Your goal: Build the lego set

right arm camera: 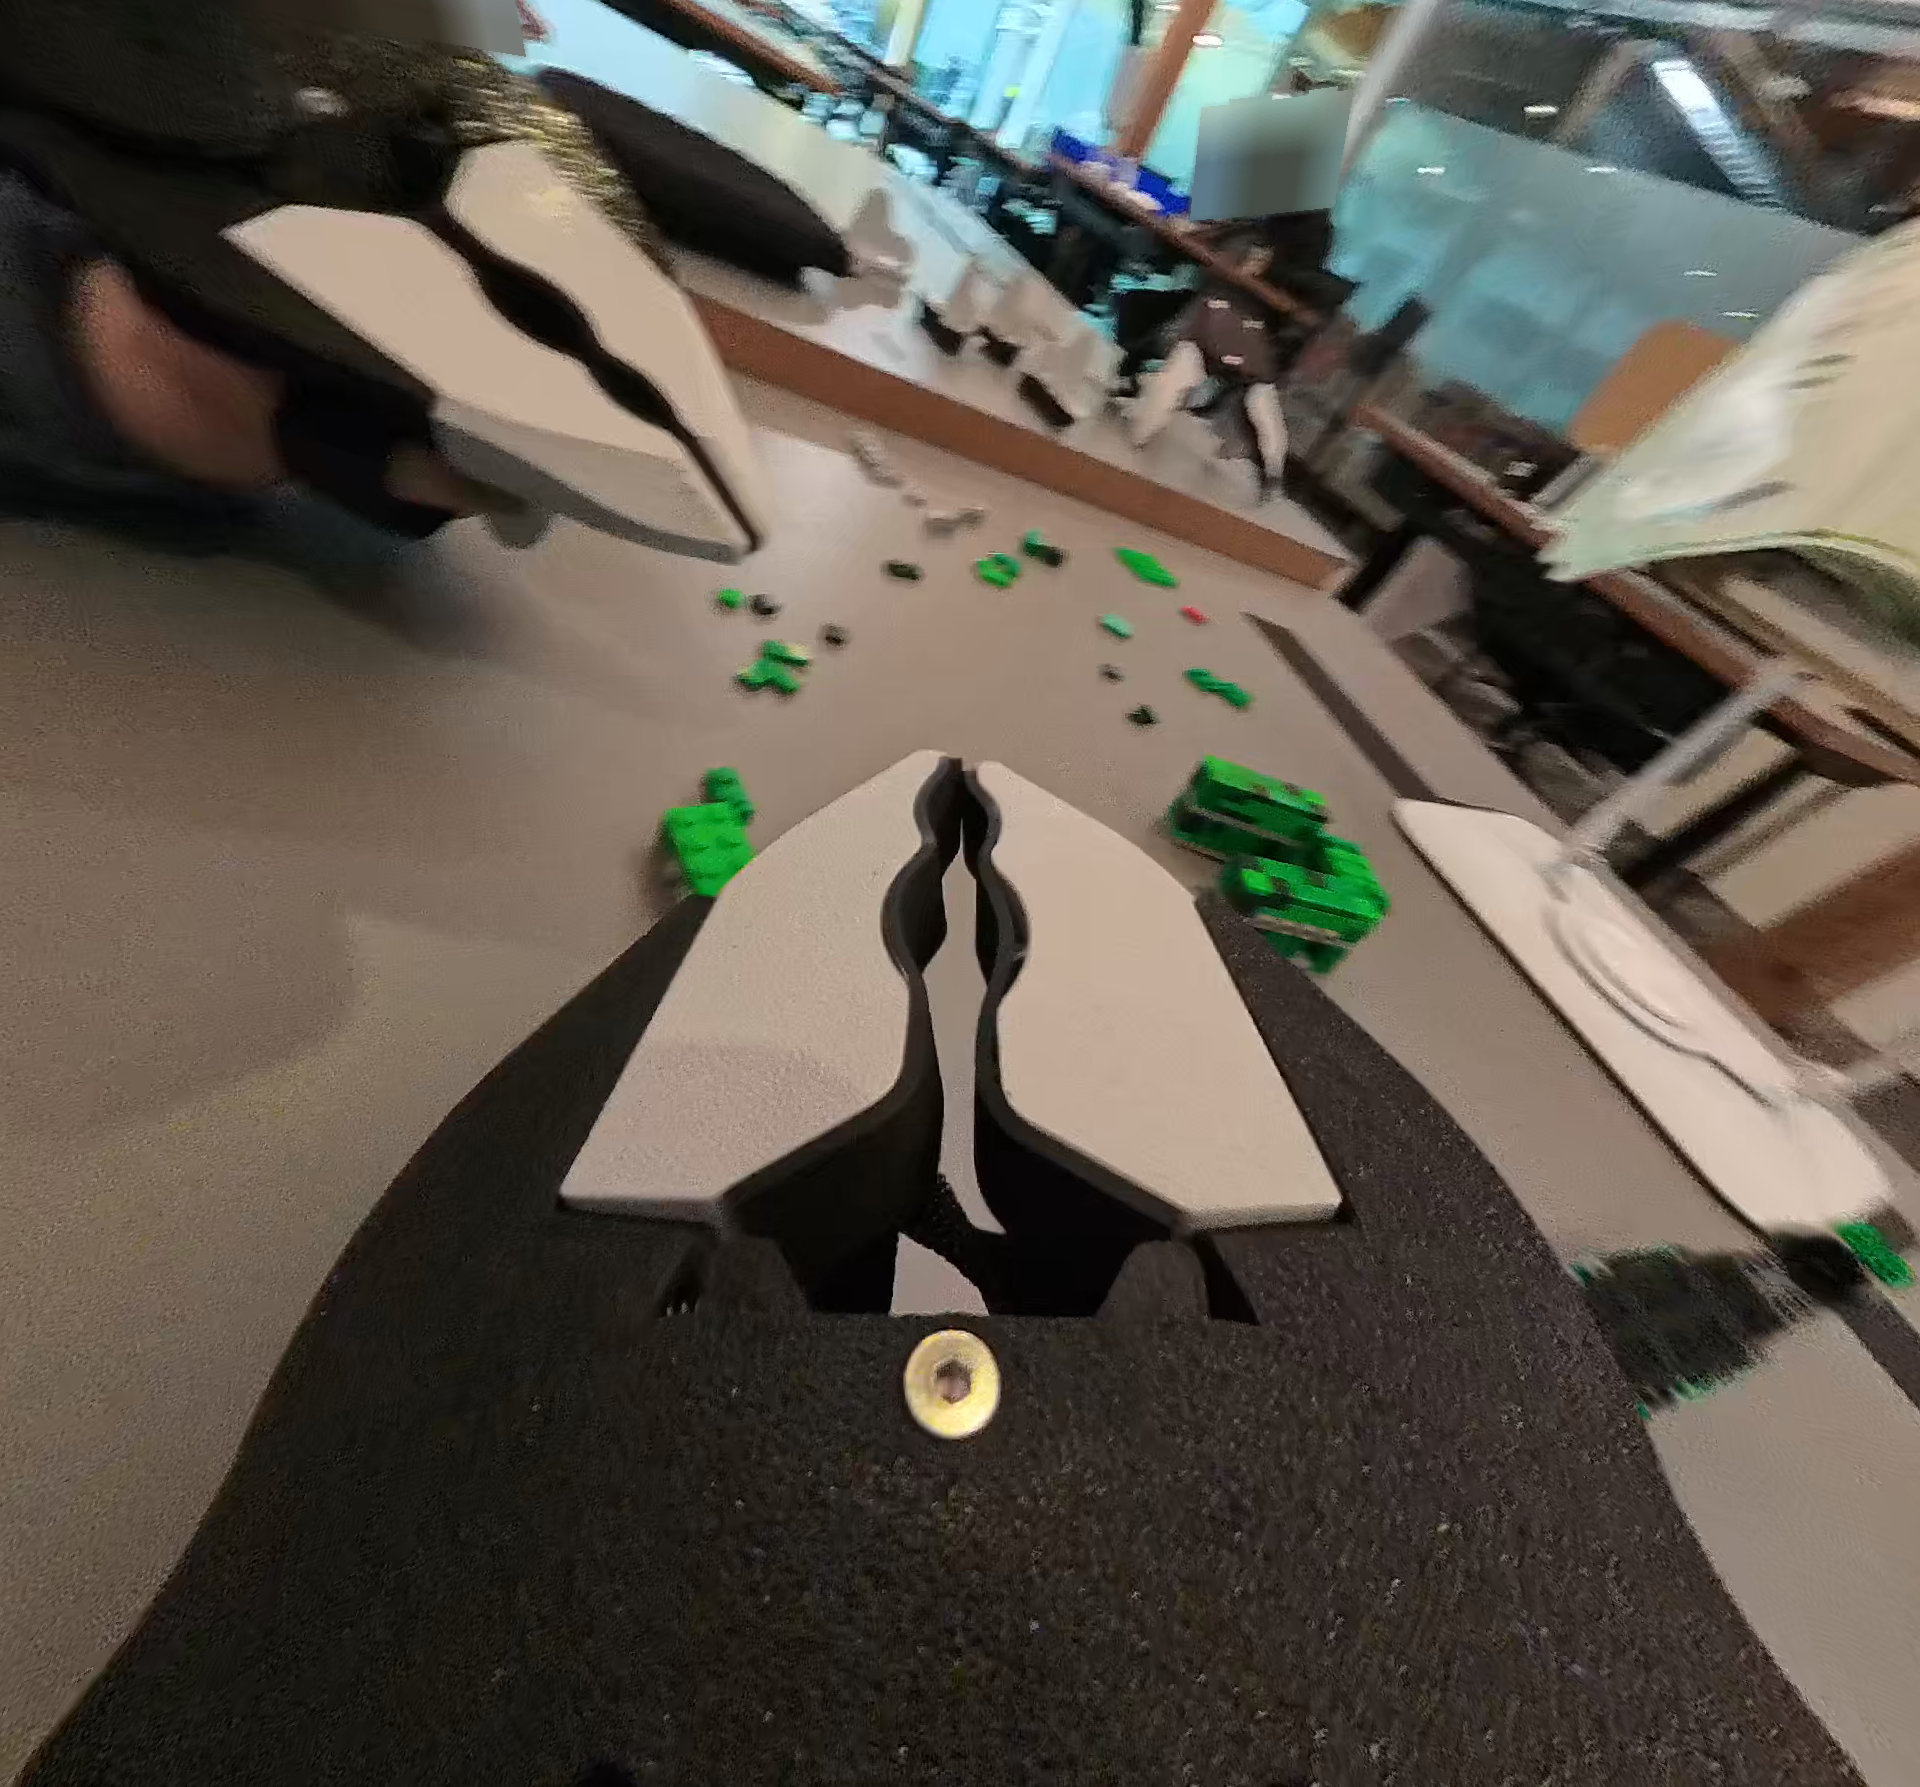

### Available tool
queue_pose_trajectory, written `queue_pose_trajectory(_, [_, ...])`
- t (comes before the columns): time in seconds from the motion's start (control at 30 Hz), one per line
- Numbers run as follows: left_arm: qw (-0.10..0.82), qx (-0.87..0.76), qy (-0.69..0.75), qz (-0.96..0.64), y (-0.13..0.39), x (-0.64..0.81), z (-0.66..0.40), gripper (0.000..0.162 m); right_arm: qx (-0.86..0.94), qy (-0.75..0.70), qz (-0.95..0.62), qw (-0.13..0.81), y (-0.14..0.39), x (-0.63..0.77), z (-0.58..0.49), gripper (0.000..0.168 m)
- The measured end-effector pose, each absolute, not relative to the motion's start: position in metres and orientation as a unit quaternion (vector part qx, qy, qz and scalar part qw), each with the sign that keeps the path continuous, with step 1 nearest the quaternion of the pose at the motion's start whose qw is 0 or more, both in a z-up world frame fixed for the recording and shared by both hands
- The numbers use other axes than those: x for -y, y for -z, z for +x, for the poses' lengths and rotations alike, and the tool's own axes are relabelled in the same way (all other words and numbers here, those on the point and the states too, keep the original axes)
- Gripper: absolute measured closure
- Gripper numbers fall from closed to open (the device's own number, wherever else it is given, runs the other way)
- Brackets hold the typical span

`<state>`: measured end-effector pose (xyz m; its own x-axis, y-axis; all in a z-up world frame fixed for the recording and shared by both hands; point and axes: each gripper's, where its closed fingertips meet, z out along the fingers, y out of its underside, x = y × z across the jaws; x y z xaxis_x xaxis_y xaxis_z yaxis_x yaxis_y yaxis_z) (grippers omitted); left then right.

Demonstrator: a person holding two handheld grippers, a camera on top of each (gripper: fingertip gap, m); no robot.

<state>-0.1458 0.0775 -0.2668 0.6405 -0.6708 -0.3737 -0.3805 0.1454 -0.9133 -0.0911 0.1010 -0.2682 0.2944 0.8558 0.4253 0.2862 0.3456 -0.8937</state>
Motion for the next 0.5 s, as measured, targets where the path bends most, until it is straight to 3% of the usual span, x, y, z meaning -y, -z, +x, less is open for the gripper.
queue_pose_trajectory(0.17, [0.616,-0.429,0.172,-0.638,0.270,-0.067,-0.136,0.162,0.620,-0.278,-0.508,0.529,0.285,-0.080,-0.095,0.168])
queue_pose_trajectory(0.5, [0.595,-0.437,0.191,-0.647,0.277,-0.065,-0.130,0.162,0.660,-0.254,-0.498,0.502,0.299,-0.073,-0.099,0.168])
